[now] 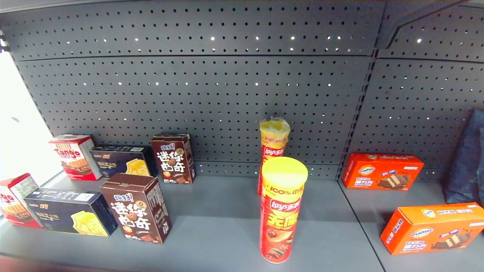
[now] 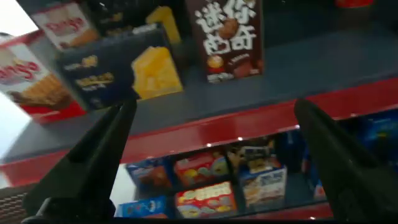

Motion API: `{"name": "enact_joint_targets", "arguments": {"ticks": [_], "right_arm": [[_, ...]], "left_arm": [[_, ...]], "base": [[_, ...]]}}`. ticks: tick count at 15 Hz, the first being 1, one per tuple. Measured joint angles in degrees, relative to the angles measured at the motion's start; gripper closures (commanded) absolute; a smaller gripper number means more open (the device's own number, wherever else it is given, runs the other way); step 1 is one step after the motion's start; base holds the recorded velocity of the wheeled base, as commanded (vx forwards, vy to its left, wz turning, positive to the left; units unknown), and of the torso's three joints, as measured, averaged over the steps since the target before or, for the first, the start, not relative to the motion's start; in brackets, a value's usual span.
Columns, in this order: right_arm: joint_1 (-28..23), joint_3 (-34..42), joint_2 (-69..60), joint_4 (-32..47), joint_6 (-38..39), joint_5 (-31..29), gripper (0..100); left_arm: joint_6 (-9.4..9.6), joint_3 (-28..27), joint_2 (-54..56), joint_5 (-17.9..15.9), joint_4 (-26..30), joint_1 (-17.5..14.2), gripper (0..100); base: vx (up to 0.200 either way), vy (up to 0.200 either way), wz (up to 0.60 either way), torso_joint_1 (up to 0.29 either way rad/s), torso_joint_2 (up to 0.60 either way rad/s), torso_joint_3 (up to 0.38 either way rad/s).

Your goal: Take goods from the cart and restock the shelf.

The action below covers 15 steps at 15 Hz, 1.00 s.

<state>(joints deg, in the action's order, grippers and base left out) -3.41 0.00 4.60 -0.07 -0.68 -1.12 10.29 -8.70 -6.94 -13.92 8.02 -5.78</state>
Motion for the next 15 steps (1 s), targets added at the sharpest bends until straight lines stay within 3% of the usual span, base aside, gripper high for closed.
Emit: {"name": "enact_joint_targets", "arguments": {"ticks": [1,2,4,6,7,11,12,14,15], "right_arm": [[0.0,0.0,0.0,0.0,0.0,0.0,0],[0.0,0.0,0.0,0.0,0.0,0.0,0],[0.0,0.0,0.0,0.0,0.0,0.0,0],[0.0,0.0,0.0,0.0,0.0,0.0,0],[0.0,0.0,0.0,0.0,0.0,0.0,0],[0.0,0.0,0.1,0.0,0.0,0.0,0],[0.0,0.0,0.1,0.0,0.0,0.0,0],[0.0,0.0,0.1,0.0,0.0,0.0,0],[0.0,0.0,0.1,0.0,0.0,0.0,0]], "left_arm": [[-2.49,1.9,0.5,-3.0,-0.7,-3.9,0],[-3.36,3.0,1.0,-2.2,-1.1,-6.0,0],[-5.28,4.0,1.6,6.7,-1.4,-7.8,0],[-6.08,4.3,1.9,18.0,-1.6,-8.3,0],[-6.30,4.5,2.0,19.5,-1.8,-8.2,0],[-6.06,5.2,2.1,16.9,-3.4,-8.1,0],[-5.18,5.7,2.1,16.8,-4.9,-8.1,0],[-1.29,7.5,2.2,15.8,-11.4,-8.1,0],[-0.24,8.2,2.2,14.1,-11.2,-8.1,0]], "base": [[0.000,0.000,0.00,0.000,0.00,0.000],[0.000,0.000,0.00,0.000,0.00,0.000],[0.000,0.000,0.00,0.000,0.00,0.000],[0.000,0.000,0.00,0.000,0.00,0.000],[0.000,0.000,0.00,0.000,0.00,0.000],[0.000,0.000,0.00,0.000,0.00,0.000],[0.000,0.000,0.00,0.000,0.00,0.000],[0.000,0.000,0.00,0.000,0.00,0.000],[0.000,0.000,0.00,0.000,0.00,0.000]]}}
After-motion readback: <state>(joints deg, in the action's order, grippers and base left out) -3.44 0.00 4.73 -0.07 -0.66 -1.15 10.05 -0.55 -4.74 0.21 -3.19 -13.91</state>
